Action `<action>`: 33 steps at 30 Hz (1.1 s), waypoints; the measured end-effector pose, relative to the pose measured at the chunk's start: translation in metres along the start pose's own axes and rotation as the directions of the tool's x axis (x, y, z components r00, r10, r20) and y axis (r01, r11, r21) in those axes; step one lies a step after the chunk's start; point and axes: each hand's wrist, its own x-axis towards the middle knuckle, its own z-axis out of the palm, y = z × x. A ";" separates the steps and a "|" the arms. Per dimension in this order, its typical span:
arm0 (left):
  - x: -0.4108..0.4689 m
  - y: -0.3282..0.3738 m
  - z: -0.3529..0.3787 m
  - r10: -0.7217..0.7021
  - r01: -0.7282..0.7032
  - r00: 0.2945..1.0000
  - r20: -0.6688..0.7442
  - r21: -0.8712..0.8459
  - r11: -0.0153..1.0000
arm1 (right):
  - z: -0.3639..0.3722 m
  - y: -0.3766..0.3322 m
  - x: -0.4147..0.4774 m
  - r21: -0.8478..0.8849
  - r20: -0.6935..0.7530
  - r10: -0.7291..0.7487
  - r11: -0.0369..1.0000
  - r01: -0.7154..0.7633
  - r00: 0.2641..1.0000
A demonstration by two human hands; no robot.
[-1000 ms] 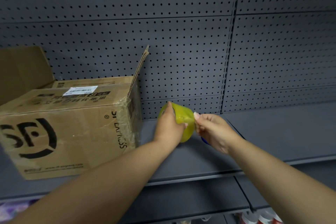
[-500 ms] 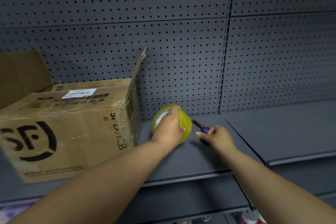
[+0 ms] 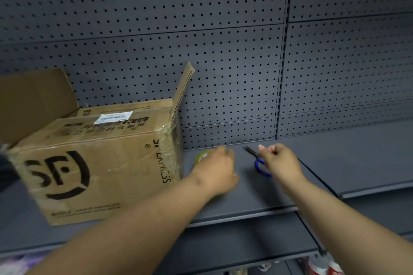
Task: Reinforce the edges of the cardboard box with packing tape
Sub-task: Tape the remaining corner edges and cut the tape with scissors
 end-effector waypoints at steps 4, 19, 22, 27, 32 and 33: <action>-0.044 -0.025 -0.051 0.395 -0.307 0.817 -0.420 0.263 0.915 | 0.017 -0.017 -0.019 0.058 -0.017 -0.110 0.992 0.111 0.994; -0.059 -0.133 -0.071 0.283 -0.197 0.794 -0.538 0.212 0.957 | 0.137 -0.070 -0.094 0.061 -0.060 -0.311 0.947 0.315 0.948; -0.055 -0.137 -0.070 0.301 -0.237 0.769 -0.564 0.185 0.954 | 0.151 -0.074 -0.102 0.064 -0.134 -0.304 0.947 0.315 0.943; -0.048 -0.138 -0.070 0.250 -0.283 0.773 -0.584 0.035 0.958 | 0.156 -0.078 -0.105 0.131 -0.228 -0.218 0.959 0.251 0.949; -0.044 -0.132 -0.083 0.159 -0.231 0.840 -0.519 -0.077 0.970 | 0.157 -0.082 -0.105 0.230 -0.286 -0.200 0.935 0.270 0.937; -0.042 -0.130 -0.086 0.148 -0.215 0.853 -0.500 -0.079 0.973 | 0.159 -0.084 -0.104 0.231 -0.325 -0.212 0.927 0.295 0.922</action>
